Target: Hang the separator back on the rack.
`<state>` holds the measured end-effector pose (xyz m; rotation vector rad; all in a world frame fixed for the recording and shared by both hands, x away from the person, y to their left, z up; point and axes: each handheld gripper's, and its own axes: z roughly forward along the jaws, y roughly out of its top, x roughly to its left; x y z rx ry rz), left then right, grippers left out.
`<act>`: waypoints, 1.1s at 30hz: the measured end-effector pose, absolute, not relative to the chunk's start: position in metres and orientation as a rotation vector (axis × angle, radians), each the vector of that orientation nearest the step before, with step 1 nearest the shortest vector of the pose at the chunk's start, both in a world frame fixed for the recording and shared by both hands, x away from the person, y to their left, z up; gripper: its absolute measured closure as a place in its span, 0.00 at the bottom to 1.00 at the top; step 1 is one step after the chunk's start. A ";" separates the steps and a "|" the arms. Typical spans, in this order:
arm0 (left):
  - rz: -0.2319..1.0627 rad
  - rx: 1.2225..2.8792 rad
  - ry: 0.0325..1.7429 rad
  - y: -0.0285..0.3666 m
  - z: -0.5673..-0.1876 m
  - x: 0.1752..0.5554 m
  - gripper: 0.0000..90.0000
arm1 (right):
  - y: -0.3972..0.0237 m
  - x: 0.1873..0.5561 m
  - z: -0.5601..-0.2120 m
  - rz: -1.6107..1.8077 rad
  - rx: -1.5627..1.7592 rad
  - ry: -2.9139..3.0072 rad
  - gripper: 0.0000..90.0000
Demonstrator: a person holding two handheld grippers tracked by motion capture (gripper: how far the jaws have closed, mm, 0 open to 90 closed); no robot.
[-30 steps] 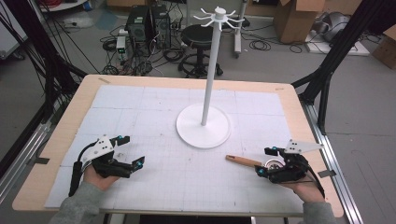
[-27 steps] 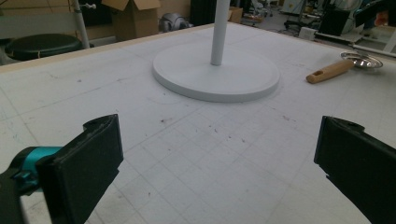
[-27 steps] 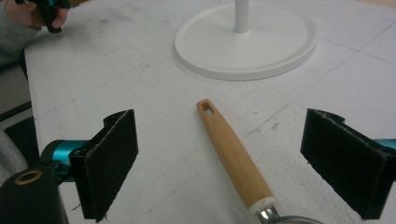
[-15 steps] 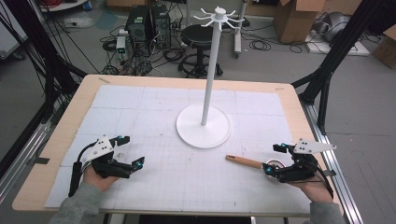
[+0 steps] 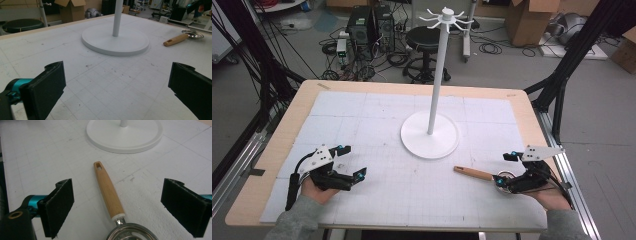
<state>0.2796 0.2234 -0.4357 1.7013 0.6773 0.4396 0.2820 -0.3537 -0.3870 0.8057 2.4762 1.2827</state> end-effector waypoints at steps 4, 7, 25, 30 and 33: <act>0.439 1.716 0.674 0.224 -0.435 0.279 0.02 | -0.350 0.286 -0.384 1.229 0.775 2.513 0.12; 0.435 1.724 0.676 0.224 -0.435 0.277 0.02 | -0.347 0.290 -0.382 1.194 0.749 2.545 0.12; 0.421 1.763 0.682 0.224 -0.434 0.273 0.02 | -0.330 0.315 -0.395 0.963 0.577 2.791 0.17; 0.420 1.767 0.682 0.225 -0.434 0.272 0.02 | -0.329 0.322 -0.396 0.931 0.566 2.829 0.19; 0.417 1.767 0.683 0.225 -0.434 0.271 0.02 | -0.329 0.324 -0.396 0.910 0.564 2.859 0.21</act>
